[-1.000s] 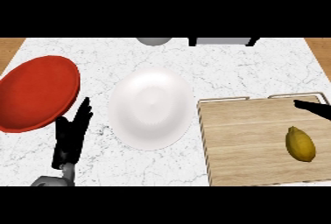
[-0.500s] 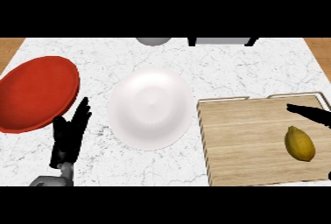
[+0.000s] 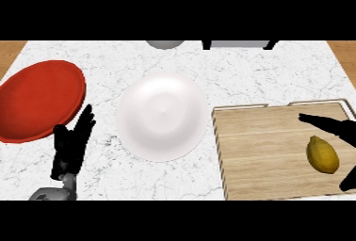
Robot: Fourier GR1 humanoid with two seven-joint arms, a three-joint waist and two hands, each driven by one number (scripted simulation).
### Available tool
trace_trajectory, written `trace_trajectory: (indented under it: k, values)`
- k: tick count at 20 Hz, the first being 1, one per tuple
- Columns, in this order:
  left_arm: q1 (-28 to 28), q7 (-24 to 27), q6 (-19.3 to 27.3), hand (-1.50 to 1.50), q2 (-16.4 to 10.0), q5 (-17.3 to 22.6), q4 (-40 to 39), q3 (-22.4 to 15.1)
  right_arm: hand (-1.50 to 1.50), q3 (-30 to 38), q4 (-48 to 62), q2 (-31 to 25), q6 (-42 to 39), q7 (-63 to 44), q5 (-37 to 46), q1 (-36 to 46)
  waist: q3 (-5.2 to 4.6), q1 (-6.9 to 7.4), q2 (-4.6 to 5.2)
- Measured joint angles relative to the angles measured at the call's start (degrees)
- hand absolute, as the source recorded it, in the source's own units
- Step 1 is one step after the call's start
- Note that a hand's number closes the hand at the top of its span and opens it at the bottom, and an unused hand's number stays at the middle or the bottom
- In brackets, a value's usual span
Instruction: Pick the lemon from the tray and place it in the plate
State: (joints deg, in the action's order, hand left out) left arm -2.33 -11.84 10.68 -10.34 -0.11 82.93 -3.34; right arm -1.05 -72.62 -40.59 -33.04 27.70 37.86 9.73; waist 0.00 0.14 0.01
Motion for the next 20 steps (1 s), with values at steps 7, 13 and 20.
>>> trace_trajectory:
  k: [7, 13, 20]
  values:
    - [-0.47, -0.44, -0.21, 0.0, 1.51, -1.6, -0.09, 0.12, 1.5, -0.33, 2.41, 2.11, 3.05, 3.47, 4.69, 1.51, -0.03, 0.02, -0.02]
    - [0.49, -1.75, -1.19, 0.0, 1.35, -2.13, 2.08, 0.89, 1.5, 1.28, 2.68, 3.28, 7.33, 6.88, 7.25, 1.18, -0.16, 0.03, -0.13]
    - [0.8, -1.31, -0.95, 0.0, 2.2, -2.86, 1.86, 0.6, 1.5, 3.5, -1.63, 12.26, 13.21, -6.03, 8.73, 4.34, -0.18, 0.42, -0.31]
